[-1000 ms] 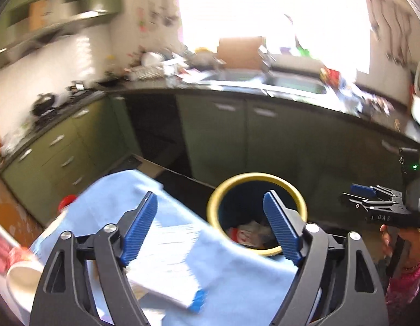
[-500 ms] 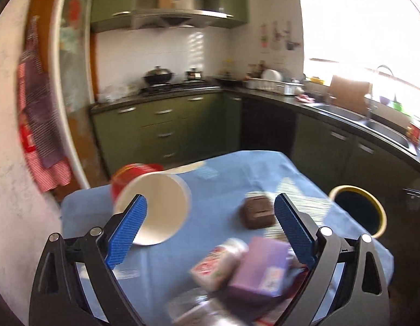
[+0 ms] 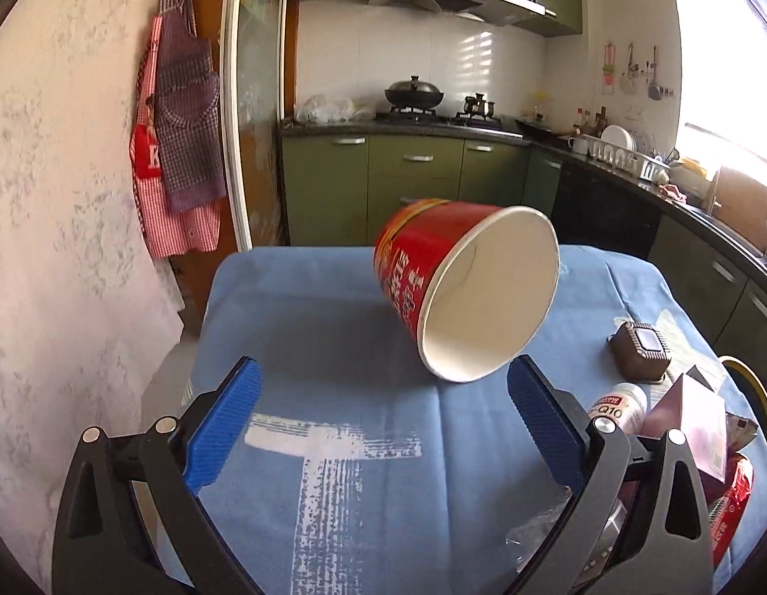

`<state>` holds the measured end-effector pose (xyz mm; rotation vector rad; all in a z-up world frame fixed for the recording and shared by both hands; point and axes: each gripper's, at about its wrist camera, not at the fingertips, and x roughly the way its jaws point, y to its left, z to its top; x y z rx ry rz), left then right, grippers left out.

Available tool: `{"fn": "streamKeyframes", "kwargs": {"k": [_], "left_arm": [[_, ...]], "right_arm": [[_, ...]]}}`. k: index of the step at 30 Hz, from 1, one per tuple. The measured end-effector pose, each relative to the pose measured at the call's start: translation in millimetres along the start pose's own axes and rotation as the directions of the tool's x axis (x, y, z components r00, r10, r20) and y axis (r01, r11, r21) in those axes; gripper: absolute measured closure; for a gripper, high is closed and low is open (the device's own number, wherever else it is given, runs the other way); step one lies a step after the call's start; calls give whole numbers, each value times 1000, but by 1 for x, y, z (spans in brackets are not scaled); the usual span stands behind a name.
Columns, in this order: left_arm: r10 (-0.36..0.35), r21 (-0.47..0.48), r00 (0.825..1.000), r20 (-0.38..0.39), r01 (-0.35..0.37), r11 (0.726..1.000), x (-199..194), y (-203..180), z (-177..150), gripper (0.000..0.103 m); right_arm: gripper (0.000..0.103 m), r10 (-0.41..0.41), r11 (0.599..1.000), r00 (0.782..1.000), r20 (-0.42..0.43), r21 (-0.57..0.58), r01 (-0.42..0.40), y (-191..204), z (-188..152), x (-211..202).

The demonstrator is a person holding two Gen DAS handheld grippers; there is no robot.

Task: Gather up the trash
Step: 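Move both grippers back toward the remaining trash on the table, then grasp the red paper cup by its rim with the right gripper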

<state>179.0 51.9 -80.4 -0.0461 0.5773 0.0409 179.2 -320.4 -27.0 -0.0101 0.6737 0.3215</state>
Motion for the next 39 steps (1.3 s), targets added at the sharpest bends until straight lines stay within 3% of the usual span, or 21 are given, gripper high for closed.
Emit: {"fn": "streamKeyframes", "kwargs": {"k": [5,11,17,23,26,31,39], "left_arm": [[-3,-14,1000,-19,2,1000,8,-1,-7,5],[0,-4,999,-48,0,1000,18,-8,-10,5],[-5,-4,998,-63,5,1000,22,-10,-11,5],[-6,-20,998,-65,4,1000,22,-7,-10,5],[-7,-20,998,-65,6,1000,22,-7,-10,5],[-8,-13,998,-63,8,1000,23,-8,-10,5],[-7,-11,998,-58,6,1000,21,-10,-11,5]], "right_arm": [[31,120,978,993,9,-174,-116,50,39,47],[31,199,891,979,-54,-406,-203,116,73,109],[32,157,833,976,-153,-510,-214,154,81,167],[48,96,794,979,-178,-579,-183,169,82,200],[58,83,796,979,-186,-579,-178,171,83,211],[95,72,834,980,-184,-528,-160,169,91,222],[100,153,916,955,-255,-325,-234,144,117,207]]}}
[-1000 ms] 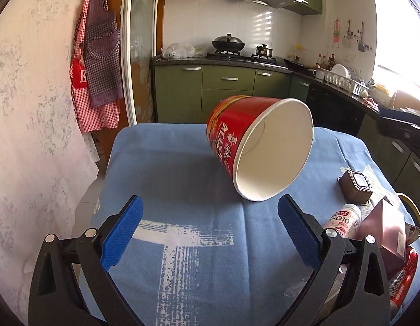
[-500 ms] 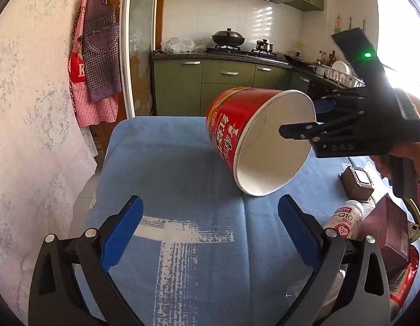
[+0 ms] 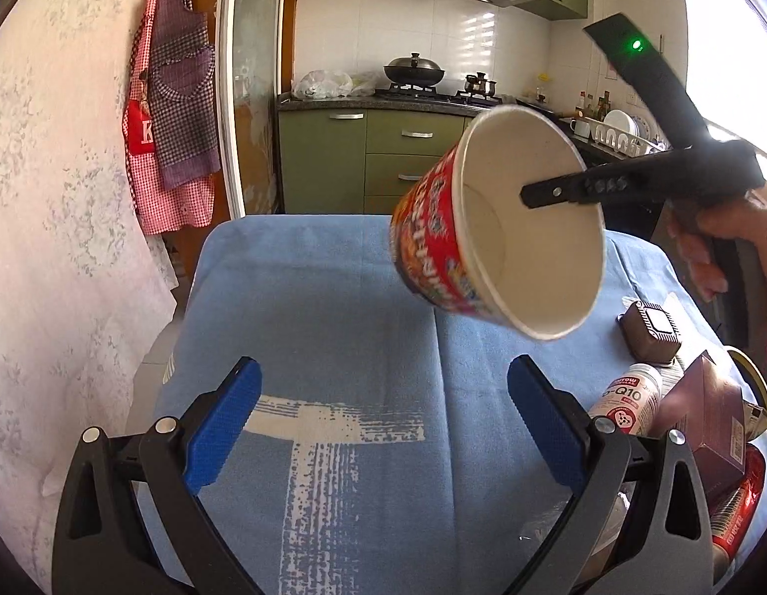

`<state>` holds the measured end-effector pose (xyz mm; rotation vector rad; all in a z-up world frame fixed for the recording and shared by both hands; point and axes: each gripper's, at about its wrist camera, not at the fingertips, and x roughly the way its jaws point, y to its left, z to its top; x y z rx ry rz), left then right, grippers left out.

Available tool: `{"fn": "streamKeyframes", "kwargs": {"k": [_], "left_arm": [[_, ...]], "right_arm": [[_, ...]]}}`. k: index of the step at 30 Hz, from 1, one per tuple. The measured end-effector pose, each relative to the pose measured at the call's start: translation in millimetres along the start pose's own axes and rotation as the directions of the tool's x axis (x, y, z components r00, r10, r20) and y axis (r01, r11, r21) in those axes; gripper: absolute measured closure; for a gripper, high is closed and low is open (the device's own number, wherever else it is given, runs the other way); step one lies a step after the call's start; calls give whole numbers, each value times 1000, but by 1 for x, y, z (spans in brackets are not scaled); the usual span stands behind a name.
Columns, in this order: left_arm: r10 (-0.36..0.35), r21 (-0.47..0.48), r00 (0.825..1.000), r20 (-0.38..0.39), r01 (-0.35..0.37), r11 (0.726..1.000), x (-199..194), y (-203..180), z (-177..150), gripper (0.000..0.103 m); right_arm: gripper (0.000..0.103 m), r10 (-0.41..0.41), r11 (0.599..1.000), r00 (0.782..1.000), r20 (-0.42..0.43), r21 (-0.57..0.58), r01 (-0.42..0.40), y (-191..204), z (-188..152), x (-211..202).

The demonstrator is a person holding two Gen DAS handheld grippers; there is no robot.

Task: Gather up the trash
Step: 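Grasp the red paper cup by its rim with the right gripper, then carry the red paper cup over the bin and open the right gripper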

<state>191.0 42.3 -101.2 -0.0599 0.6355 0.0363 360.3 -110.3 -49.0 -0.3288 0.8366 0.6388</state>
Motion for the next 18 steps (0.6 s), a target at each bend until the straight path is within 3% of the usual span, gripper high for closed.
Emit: {"fn": "streamKeyframes", "kwargs": {"k": [5,10,13,18], "left_arm": [[5,7,1000,1,-5,1000,1,-2,0,5],[-1,13,1000,1,1,1000,1,-3,-1,5],[-6,18,1000,6,6,1000,0,-4,-1,5],[-8,19,1000,18,8,1000,-4,-4,-1,5]], "right_arm": [[100,55,989,998,-17,137,-52,-24,-4,-35],[100,77,960,996,-33,274,-65,-66,-30,-97],[100,50,931,998,-44,363,-31,-102,-61,-144],[100,-56,865,994,-98,492,98,-158,-130,-212]]}}
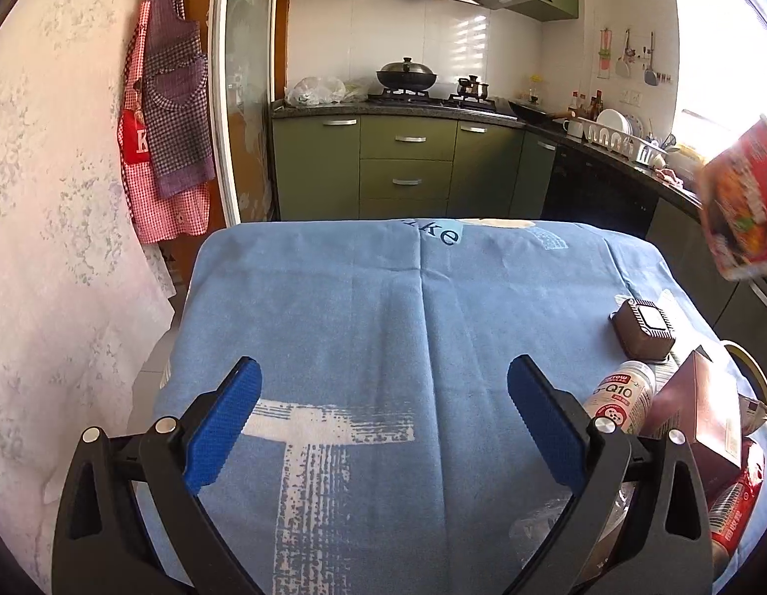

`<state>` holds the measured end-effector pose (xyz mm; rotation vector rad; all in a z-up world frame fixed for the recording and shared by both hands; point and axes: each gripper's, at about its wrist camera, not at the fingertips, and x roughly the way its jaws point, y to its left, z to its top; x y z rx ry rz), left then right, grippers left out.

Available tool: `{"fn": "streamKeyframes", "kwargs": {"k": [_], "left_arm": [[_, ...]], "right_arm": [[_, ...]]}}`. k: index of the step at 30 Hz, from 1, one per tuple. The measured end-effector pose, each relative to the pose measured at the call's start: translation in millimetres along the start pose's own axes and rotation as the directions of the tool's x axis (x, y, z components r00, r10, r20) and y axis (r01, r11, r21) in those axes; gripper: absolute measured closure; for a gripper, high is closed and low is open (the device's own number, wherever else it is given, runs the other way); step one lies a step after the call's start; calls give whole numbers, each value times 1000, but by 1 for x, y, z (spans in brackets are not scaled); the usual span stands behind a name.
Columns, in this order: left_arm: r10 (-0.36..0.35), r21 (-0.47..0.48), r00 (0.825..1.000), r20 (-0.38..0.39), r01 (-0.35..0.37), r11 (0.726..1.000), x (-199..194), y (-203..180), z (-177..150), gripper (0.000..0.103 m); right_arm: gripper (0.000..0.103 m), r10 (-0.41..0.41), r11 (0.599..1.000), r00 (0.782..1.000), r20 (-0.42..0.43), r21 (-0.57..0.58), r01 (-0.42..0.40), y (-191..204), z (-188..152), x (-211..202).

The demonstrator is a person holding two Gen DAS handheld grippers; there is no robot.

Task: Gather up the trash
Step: 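Carry the red paper cup over the bin and open the right gripper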

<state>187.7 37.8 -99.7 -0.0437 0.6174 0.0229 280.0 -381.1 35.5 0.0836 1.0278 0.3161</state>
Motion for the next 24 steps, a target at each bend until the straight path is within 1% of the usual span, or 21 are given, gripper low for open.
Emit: {"fn": "streamKeyframes", "kwargs": {"k": [2,5,6,8,10,13,15,17,18,19,20,22,24], "left_arm": [[1,-4,1000,1,-1,1000,0,1,1,5],[2,-11,1000,-1,-2,1000,1,2,1,5],[2,-13,1000,-3,-2,1000,1,2,1,5],[3,-15,1000,-4,-3,1000,2,2,1,5],[4,-14,1000,-3,-4,1000,2,2,1,5],[4,-10,1000,-5,-4,1000,3,2,1,5],[6,-4,1000,-6,-6,1000,3,1,0,5],[7,0,1000,-7,-7,1000,3,1,0,5],[6,1,1000,-8,-6,1000,3,0,-1,5],[5,1,1000,-8,-5,1000,3,0,-1,5],[4,2,1000,-8,-4,1000,4,1,0,5],[4,5,1000,-8,-4,1000,4,0,-1,5],[6,9,1000,-6,-6,1000,3,-1,-1,5]], "right_arm": [[100,-54,996,998,-8,65,55,-37,-20,-18],[99,-103,982,994,-31,153,107,-83,-46,-31],[99,-126,972,991,-48,194,133,-104,-59,-36],[99,-149,953,985,-84,253,166,-133,-81,-38],[99,-159,935,980,-120,300,188,-154,-98,-34],[99,-136,902,974,-183,383,198,-190,-123,-21],[98,-124,884,968,-219,418,208,-204,-135,-9],[93,-104,871,965,-239,447,204,-216,-137,3],[86,-76,855,968,-240,484,188,-223,-141,11],[68,-46,838,970,-240,520,168,-233,-143,20],[60,-46,818,970,-240,548,174,-244,-145,26],[59,-68,803,968,-242,562,197,-251,-146,33],[59,-63,792,972,-224,581,186,-252,-149,34]]}}
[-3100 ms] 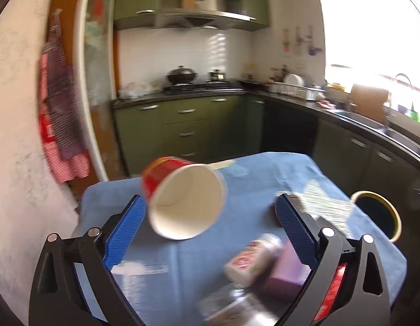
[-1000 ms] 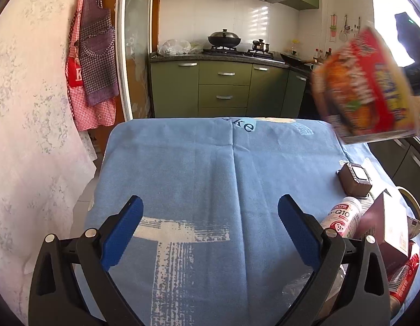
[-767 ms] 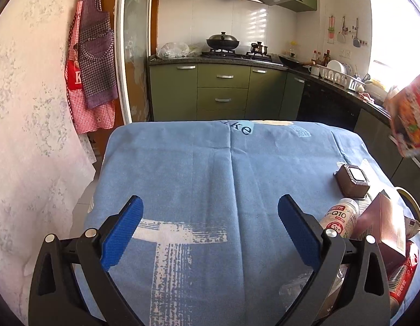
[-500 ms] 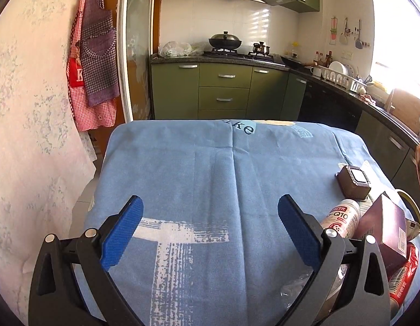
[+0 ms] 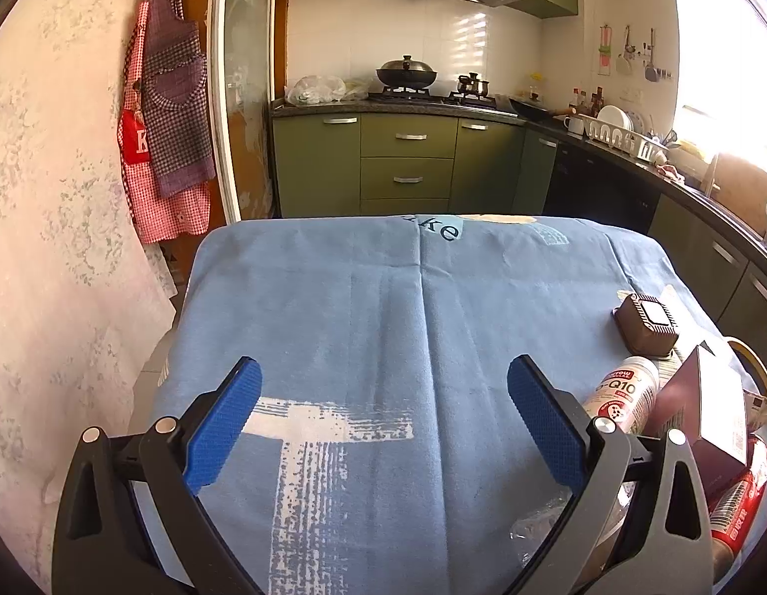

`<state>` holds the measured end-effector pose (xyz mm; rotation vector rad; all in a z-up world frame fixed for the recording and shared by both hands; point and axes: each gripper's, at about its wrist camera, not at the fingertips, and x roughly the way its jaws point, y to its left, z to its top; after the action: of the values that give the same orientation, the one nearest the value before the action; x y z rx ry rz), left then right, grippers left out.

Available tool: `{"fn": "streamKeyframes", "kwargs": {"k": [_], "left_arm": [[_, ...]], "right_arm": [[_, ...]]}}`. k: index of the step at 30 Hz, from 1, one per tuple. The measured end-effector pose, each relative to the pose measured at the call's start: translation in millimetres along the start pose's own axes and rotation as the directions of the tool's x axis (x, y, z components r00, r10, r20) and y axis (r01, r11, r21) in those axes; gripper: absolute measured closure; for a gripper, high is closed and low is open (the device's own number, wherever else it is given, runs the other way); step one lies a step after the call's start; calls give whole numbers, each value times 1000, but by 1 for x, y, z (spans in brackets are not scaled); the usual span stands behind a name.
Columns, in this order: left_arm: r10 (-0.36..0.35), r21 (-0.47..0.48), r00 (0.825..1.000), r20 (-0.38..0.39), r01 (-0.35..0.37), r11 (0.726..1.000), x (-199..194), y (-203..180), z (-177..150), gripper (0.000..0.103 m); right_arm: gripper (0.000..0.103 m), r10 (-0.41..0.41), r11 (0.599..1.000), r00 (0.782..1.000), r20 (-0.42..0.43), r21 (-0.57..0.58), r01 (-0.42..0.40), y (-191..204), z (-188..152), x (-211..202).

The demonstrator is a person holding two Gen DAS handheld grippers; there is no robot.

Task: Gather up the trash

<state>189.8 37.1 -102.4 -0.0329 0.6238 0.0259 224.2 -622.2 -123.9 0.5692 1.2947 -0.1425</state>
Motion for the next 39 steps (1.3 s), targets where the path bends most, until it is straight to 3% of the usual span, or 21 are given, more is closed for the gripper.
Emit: {"fn": "streamKeyframes", "kwargs": {"k": [6,10,14,17,21,26,29,31,33,36,39], "left_arm": [[-7,11,1000,6,7,1000,-2,-3,0,5],[-21,25,1000,3,21,999,-3,-8,0,5],[-81,18,997,-18,81,997,-2,-12,1,5],[-165,16,985,-54,166,986,-5,-19,4,5],[-289,86,953,-90,296,951,-20,-46,10,5],[-420,308,896,-141,443,842,-56,-99,12,5],[-435,384,879,-195,477,791,-62,-122,10,5],[-436,405,870,-231,494,770,-60,-132,9,5],[-431,420,862,-268,507,753,-56,-141,8,12],[-409,429,859,-309,510,746,-45,-149,4,26],[-381,422,854,-355,510,750,-30,-154,0,32]], "right_arm": [[56,41,998,995,95,-46,-37,-1,-34,-20],[52,137,989,977,162,-85,-125,0,-75,-31],[49,212,974,959,189,-115,-193,0,-114,-30],[49,253,965,951,180,-121,-234,3,-136,-22],[48,258,963,945,203,-138,-233,8,-156,-20],[46,291,951,932,216,-174,-256,16,-171,-21],[46,327,938,920,215,-194,-288,19,-177,-22],[46,353,928,912,211,-206,-312,23,-180,-21],[45,368,921,907,206,-217,-324,26,-182,-20],[45,387,912,901,196,-225,-343,30,-184,-16],[45,393,909,899,195,-230,-347,32,-186,-15]]}}
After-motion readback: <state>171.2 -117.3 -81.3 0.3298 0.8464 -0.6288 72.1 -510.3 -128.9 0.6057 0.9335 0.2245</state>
